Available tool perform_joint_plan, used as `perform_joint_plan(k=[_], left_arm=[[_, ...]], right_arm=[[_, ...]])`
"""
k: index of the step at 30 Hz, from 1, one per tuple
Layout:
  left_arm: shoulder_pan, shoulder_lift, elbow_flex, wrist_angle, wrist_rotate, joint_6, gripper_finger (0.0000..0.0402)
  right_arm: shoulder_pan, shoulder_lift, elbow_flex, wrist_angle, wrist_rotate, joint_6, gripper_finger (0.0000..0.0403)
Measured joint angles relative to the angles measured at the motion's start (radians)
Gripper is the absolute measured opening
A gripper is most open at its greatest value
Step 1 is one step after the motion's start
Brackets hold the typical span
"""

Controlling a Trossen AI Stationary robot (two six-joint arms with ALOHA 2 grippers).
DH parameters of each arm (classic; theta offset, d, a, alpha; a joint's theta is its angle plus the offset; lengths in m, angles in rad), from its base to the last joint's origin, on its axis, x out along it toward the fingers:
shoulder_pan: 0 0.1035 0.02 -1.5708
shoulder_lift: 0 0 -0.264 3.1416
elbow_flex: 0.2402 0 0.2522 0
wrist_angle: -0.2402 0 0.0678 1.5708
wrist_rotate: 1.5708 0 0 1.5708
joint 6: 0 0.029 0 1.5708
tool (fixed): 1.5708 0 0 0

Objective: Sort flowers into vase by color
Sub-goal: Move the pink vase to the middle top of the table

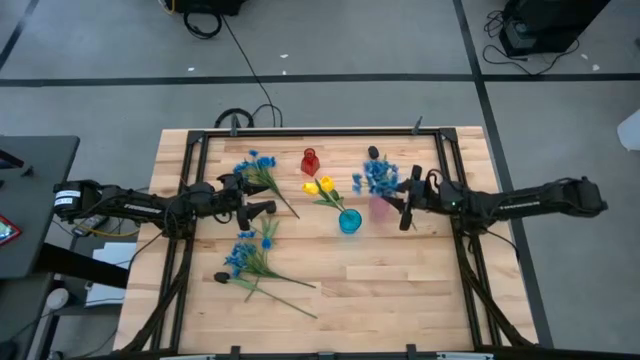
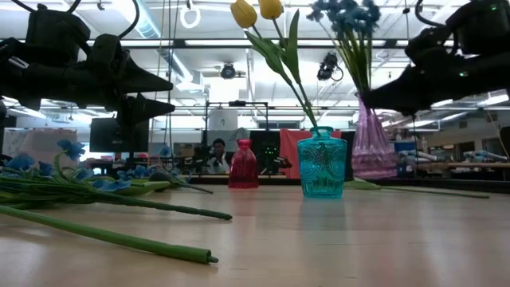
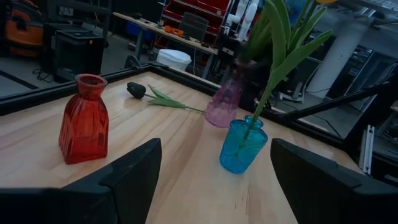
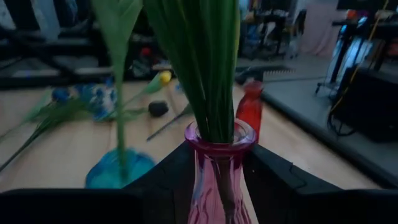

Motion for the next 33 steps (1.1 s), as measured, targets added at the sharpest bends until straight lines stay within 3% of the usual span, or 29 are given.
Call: perform_joint_plan(k=[6, 10, 20, 33], left_arm=[[0.000, 0.000, 0.000, -0.001, 0.028, -0.002, 0.0307], [0.000, 0.000, 0.000, -0.001, 0.035, 0.000, 0.0307], [0.000, 0.000, 0.000, -0.001, 0.035, 0.001, 0.0307], [0.000, 0.000, 0.000, -0.003, 0.044, -0.001, 0.0307]], right_arm=[[-0.084, 0.088, 0.000, 0.023, -0.087, 0.005, 0.0142], [-0.088, 0.133, 0.001, 0.037, -0.086, 0.004, 0.0142], [-0.133, 0.252, 0.001, 0.241, -0.106, -0.021, 0.0142], [-0.197, 0.531, 0.073, 0.502, -0.160, -0.027, 0.0142]])
